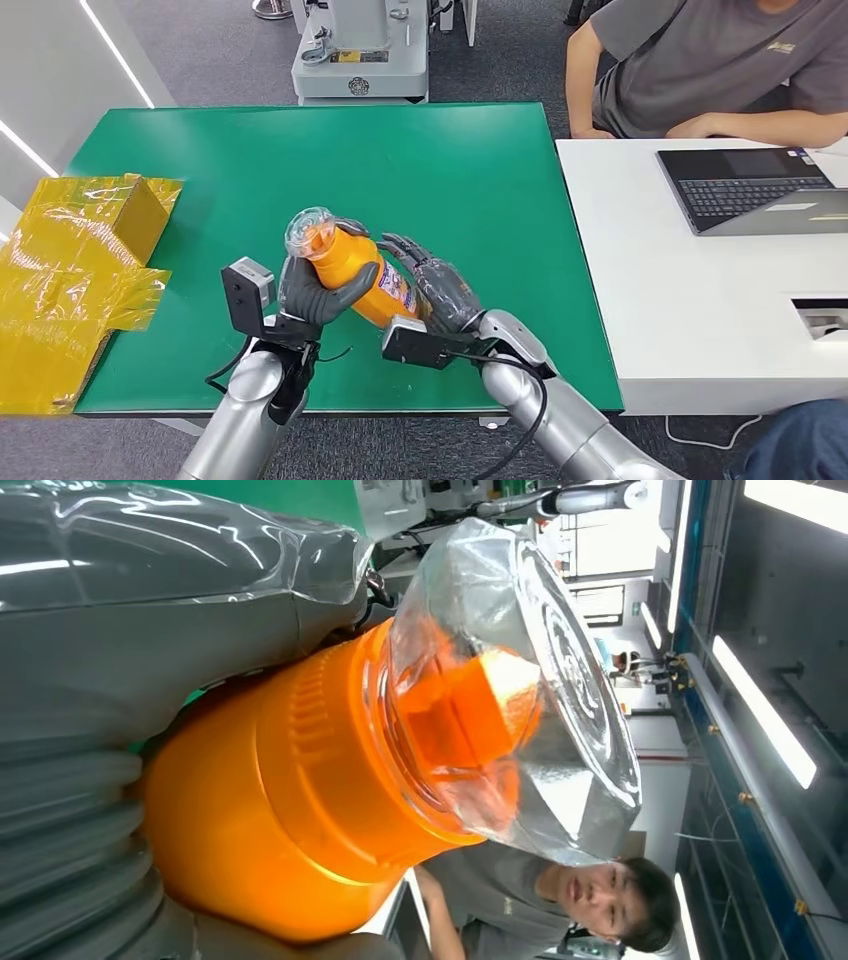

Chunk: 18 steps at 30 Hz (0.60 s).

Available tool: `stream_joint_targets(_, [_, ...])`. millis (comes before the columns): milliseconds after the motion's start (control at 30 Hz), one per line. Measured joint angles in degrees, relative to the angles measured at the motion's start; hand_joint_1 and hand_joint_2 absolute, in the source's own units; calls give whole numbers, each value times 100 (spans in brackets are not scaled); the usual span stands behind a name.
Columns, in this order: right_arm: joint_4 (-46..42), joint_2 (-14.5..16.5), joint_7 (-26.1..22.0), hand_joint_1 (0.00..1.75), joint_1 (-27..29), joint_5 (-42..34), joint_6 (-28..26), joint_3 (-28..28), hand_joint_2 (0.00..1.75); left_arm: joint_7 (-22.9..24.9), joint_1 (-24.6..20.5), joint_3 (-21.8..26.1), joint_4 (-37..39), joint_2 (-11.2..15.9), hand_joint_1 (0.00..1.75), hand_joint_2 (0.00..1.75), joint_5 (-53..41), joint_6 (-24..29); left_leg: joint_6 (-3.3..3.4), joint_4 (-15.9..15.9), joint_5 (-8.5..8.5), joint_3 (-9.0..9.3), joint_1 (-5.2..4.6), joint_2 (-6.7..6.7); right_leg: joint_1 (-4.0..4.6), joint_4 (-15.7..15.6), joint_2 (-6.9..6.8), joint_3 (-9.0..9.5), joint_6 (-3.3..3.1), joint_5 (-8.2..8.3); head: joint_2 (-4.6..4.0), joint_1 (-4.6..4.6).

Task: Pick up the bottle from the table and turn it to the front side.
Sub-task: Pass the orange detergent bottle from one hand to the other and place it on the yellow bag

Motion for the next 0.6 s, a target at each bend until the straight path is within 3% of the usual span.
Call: stream_joint_targets(600, [-1956, -50, 110, 0, 955, -610, -826, -379, 175, -84, 55, 281, -211, 88, 175, 175, -473, 333, -2, -1, -2, 0, 0, 1, 0, 0, 1, -3, -2, -2, 0, 0])
